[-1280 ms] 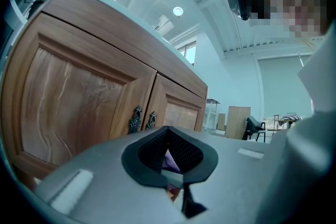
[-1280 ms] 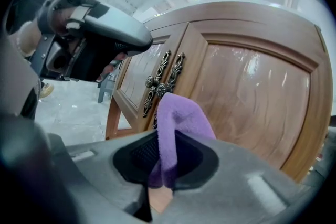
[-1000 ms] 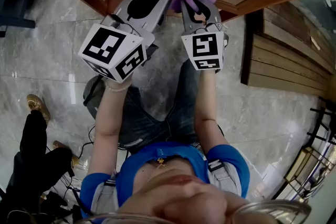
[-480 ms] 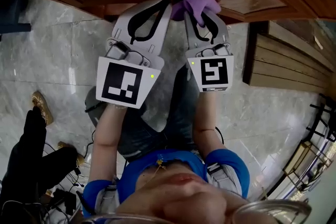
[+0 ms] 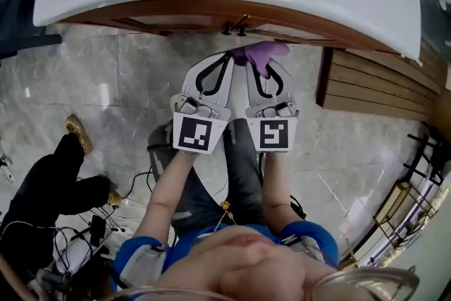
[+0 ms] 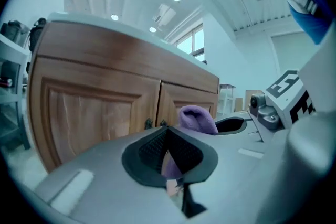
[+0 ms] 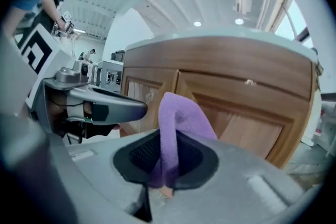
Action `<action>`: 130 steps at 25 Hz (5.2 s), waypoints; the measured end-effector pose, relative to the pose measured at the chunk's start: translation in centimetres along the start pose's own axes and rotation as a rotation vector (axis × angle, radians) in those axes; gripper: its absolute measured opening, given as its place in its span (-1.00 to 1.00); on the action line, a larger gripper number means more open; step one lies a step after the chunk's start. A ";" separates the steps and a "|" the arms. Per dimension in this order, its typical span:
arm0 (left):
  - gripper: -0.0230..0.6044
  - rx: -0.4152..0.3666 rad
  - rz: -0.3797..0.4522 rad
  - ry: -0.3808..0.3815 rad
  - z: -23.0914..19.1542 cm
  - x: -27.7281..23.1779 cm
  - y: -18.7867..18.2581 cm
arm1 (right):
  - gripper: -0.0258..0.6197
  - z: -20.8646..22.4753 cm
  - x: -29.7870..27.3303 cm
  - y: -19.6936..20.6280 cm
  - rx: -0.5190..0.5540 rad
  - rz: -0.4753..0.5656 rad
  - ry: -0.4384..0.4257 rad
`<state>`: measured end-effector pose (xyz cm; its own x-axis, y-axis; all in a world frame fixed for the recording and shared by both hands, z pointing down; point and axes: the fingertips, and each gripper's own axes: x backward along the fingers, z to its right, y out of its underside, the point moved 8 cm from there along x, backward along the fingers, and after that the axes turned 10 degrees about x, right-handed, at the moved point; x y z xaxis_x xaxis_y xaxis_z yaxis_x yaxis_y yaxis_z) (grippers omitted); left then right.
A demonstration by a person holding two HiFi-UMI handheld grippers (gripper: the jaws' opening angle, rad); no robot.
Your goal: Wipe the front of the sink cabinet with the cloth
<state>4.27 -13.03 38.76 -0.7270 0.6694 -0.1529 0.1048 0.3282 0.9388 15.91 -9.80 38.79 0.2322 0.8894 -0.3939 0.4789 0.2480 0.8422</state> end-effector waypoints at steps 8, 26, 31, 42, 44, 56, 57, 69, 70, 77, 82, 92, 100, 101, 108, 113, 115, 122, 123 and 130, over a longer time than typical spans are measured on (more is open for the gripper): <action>-0.93 0.045 0.023 -0.034 5.9 7.2 -16.5 | -0.73 4.2 9.6 -17.1 0.023 0.028 -0.104; -0.94 -0.013 0.165 -0.009 12.4 17.7 -47.2 | -0.73 11.3 19.8 -45.3 0.019 0.271 0.011; -0.94 -0.045 0.209 -0.019 13.2 19.0 -49.1 | -0.73 10.3 21.2 -45.7 -0.034 0.296 -0.004; -0.94 -0.017 0.266 -0.088 16.4 17.6 -53.2 | -0.73 15.3 22.7 -48.4 -0.018 0.364 -0.081; -0.94 -0.027 0.268 -0.114 17.1 17.4 -52.6 | -0.73 15.8 23.1 -48.3 -0.011 0.377 -0.083; -0.94 -0.060 0.241 -0.121 22.3 15.1 -50.0 | -0.73 18.1 26.2 -45.6 -0.035 0.399 -0.061; -0.94 -0.061 0.237 -0.116 22.2 15.2 -49.8 | -0.73 17.8 26.2 -45.6 -0.031 0.396 -0.064; -0.94 -0.058 0.235 -0.082 22.0 14.0 -49.3 | -0.73 20.5 26.6 -44.6 -0.028 0.421 -0.106; -0.94 -0.059 0.235 -0.077 22.5 13.9 -49.4 | -0.73 21.0 27.0 -44.5 -0.043 0.422 -0.100; -0.94 -0.069 0.222 -0.057 24.9 13.7 -49.1 | -0.73 21.5 28.7 -43.6 -0.070 0.403 -0.077; -0.94 -0.063 0.217 -0.054 24.7 13.6 -48.9 | -0.73 21.1 28.4 -43.5 -0.059 0.396 -0.085; -0.94 -0.073 0.221 -0.067 24.3 13.6 -48.8 | -0.73 20.4 28.0 -43.7 -0.041 0.408 -0.104; -0.93 -0.072 0.224 -0.082 24.2 13.8 -48.4 | -0.73 19.7 27.9 -42.7 -0.072 0.424 -0.118; -0.93 -0.072 0.223 -0.084 24.2 13.8 -48.4 | -0.73 19.6 28.0 -42.7 -0.075 0.426 -0.119; -0.93 -0.066 0.229 -0.098 23.9 14.2 -48.3 | -0.73 18.7 27.9 -43.3 -0.063 0.428 -0.136; -0.93 -0.062 0.222 -0.098 23.8 14.4 -48.1 | -0.73 18.4 27.9 -43.5 -0.063 0.421 -0.128; -0.93 -0.060 0.217 -0.098 23.8 14.5 -48.0 | -0.73 18.3 28.0 -43.5 -0.059 0.420 -0.126; -0.93 -0.068 0.199 -0.086 24.0 14.2 -47.9 | -0.73 18.4 28.1 -43.6 -0.048 0.408 -0.126; -0.93 -0.070 0.198 -0.085 24.0 14.2 -47.9 | -0.73 18.4 28.1 -43.6 -0.048 0.410 -0.127; -0.93 -0.060 0.195 -0.065 24.1 13.8 -48.0 | -0.73 18.5 27.9 -43.9 -0.032 0.408 -0.129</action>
<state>5.51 -3.47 -15.84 -0.6514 0.7586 0.0155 0.1972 0.1494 0.9689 17.08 -2.95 -15.98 0.5017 0.8624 -0.0671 0.3001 -0.1008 0.9486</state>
